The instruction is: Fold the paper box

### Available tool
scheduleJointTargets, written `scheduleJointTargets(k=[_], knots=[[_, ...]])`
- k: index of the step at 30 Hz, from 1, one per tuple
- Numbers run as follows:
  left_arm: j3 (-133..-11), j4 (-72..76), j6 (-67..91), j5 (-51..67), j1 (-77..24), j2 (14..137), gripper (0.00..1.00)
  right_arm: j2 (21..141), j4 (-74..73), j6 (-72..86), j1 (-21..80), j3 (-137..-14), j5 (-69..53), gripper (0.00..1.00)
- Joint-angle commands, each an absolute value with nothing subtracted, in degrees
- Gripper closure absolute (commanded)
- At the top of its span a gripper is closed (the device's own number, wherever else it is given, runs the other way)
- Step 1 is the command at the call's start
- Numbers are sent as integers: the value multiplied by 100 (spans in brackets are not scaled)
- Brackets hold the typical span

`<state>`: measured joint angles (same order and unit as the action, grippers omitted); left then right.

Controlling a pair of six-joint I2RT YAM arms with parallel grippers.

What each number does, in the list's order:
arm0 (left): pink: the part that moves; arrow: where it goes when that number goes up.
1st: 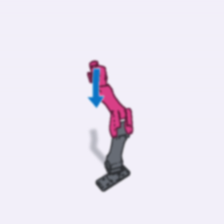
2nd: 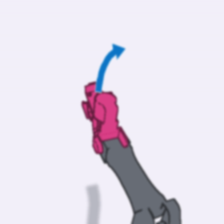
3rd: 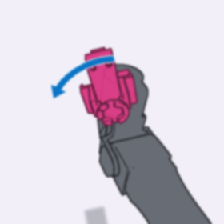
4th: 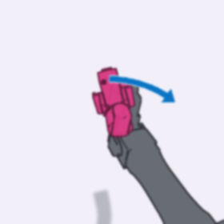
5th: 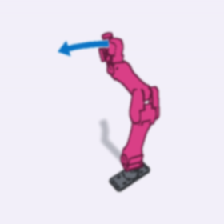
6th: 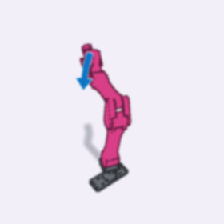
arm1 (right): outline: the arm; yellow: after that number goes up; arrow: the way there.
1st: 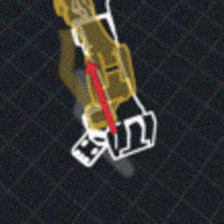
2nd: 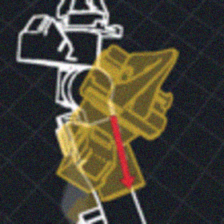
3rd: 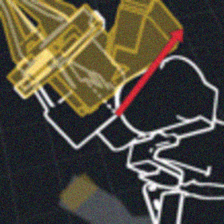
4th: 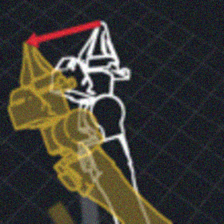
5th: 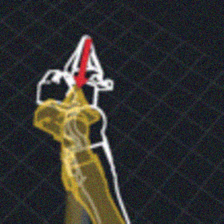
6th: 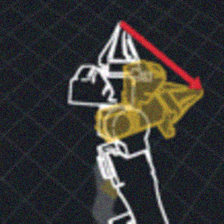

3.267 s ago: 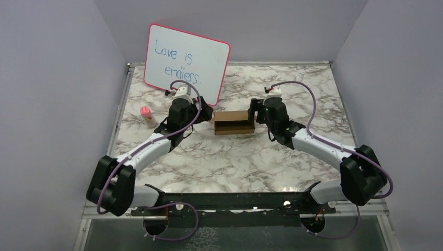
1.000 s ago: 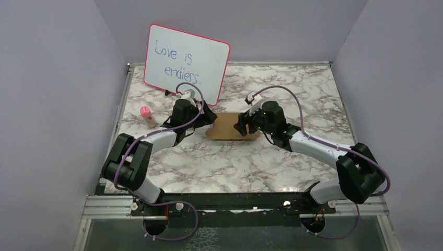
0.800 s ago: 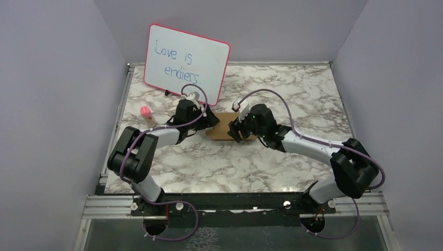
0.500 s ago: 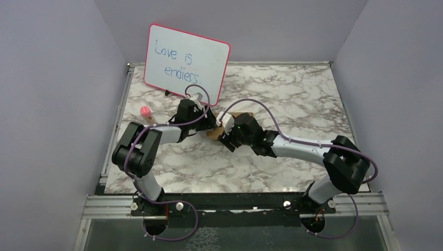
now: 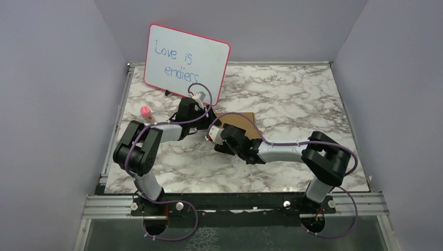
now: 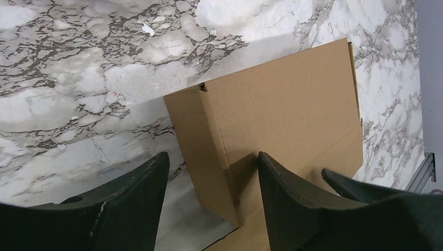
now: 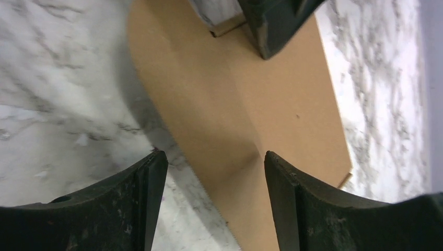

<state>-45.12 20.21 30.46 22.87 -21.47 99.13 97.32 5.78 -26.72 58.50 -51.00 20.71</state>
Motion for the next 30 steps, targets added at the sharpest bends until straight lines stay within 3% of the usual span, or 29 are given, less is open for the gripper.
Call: scheduleJointTargets(k=[1, 15, 26, 30], knots=[[-4609, 1712, 2824, 2459, -2145, 9993, 36, 9970, 1570, -3279, 5871, -4916, 3275, 27], [-4617, 1683, 2843, 2653, -2145, 9914, 36, 10738, 2640, -4029, 5865, -4961, 3370, 36], [-4633, 1660, 3084, 2366, -2145, 9215, 33, 10447, 2606, -3989, 5836, -4934, 2918, 59], [-4477, 1797, 3502, 1832, -2056, 8604, 27, 10400, 2430, -3882, 5819, -4966, 2765, 70]])
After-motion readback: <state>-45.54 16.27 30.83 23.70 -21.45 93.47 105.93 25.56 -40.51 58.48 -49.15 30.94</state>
